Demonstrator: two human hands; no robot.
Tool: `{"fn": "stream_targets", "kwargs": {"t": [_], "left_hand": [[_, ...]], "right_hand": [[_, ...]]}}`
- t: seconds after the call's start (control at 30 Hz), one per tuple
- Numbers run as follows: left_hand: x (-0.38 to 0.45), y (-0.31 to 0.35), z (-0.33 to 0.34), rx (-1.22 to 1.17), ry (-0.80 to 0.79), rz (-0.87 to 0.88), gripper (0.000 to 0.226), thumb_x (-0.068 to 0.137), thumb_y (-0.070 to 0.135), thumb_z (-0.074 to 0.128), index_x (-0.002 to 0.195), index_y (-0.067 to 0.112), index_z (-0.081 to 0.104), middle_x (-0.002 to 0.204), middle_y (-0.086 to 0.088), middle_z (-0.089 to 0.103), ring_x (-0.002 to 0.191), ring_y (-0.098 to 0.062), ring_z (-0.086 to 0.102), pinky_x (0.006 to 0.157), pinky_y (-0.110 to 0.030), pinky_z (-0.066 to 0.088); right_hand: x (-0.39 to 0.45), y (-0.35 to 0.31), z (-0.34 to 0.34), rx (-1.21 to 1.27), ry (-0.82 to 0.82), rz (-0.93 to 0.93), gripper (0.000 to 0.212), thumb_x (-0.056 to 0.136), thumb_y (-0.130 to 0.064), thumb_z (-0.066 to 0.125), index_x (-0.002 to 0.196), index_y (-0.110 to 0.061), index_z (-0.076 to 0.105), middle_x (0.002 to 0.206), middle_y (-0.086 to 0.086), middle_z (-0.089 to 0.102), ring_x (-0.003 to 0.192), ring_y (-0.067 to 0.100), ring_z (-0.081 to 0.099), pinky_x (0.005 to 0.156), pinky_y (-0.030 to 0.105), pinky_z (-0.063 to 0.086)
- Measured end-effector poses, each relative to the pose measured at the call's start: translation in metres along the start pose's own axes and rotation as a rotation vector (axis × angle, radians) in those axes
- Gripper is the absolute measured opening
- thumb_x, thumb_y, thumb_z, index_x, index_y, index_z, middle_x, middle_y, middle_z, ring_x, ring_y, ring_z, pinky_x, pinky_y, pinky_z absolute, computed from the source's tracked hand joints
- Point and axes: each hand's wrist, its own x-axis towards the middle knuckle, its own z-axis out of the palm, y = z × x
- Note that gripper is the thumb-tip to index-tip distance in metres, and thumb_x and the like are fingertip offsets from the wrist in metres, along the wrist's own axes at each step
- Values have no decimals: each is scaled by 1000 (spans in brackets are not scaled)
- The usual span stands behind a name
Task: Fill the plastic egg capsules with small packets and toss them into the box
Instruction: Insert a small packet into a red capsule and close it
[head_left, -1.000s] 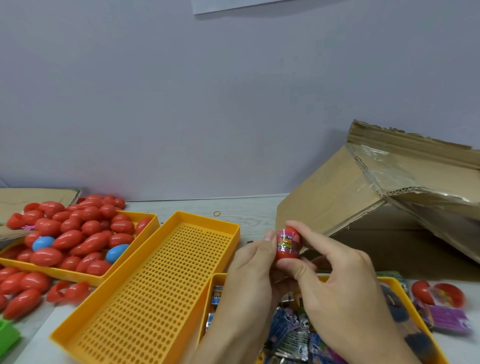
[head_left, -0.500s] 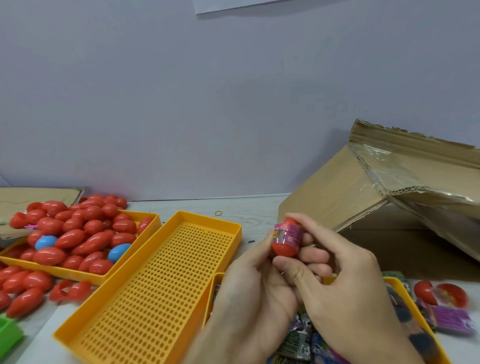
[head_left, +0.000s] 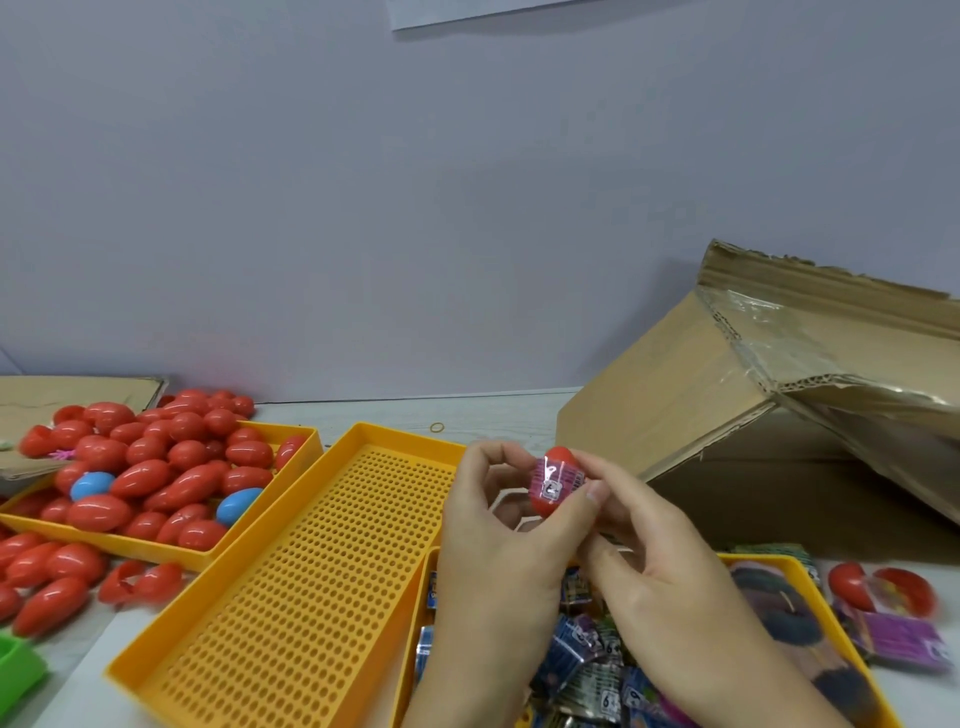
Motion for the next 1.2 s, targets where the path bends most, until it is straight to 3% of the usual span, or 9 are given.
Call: {"fn": "stream_targets", "kwargs": {"t": [0.17,0.27,0.43,0.6,0.73,0.83,0.93,1.07,1.2], "left_hand": [[-1,3,2,77,19,47,31,74,12,83,83,27,57,91,-5,68,82,-26,71,67,-48,61],[-2,4,3,53,-6,27,18,79,20,79,89,21,64,90,-6,73,83,-25,73,73,-57,59],[1,0,5,-49,-127,-22,33,87,38,58,93,12,76,91,-11,76,89,-25,74,79,-41,61],[2,-4,4,-135,-163,-139,39,94,39,50,87,11,77,87,-21,74,87,-38,72,76,-38,61],[2,-3,4,-136,-184,-167,45,97,40,45,85,11,77,83,-19,75,81,-32,74,70,-32,60],[2,-5,5,-119,-154,-175,41,95,40,49,85,13,78,85,-17,75,81,-29,74,70,-33,61],[3,-4,6,-147,-85,-192,32,94,34,56,92,7,73,94,-18,74,86,-29,74,73,-42,62],[4,0,4,-166,-68,-162,28,88,32,62,76,11,77,79,-19,73,66,-25,72,56,-26,58],[4,2,3,-231,-67,-213,29,81,32,67,75,5,77,68,-18,69,56,-21,69,51,-23,55]], "right_hand": [[0,1,0,11,-11,1,42,99,-19,54,114,-58,53,113,-25,66,109,-6,61,81,14,53],[1,-1,1,31,26,-36,32,95,-32,57,113,-57,54,111,-27,66,107,-7,61,76,9,52],[1,-4,0,30,124,-70,42,77,-51,61,116,-62,52,112,-31,64,107,-7,61,75,15,55],[1,-4,-1,-11,188,-65,33,76,-45,68,106,-57,60,103,-31,67,100,-7,64,73,10,53],[0,-4,-2,-37,211,-57,33,78,-35,75,100,-55,61,96,-29,70,93,-5,66,72,13,54],[0,-4,-2,-56,217,-30,41,69,-50,68,110,-50,63,98,-25,70,96,-9,63,72,12,55],[1,-4,-2,-94,238,-11,40,75,-44,71,114,-48,63,99,-22,70,98,-10,61,72,15,56],[1,-9,-3,-107,235,4,31,61,-62,59,92,-57,59,95,-25,70,96,-11,61,69,13,54],[1,-12,-4,-127,260,16,31,61,-65,56,91,-59,55,93,-25,69,95,-14,59,65,7,50]]}}
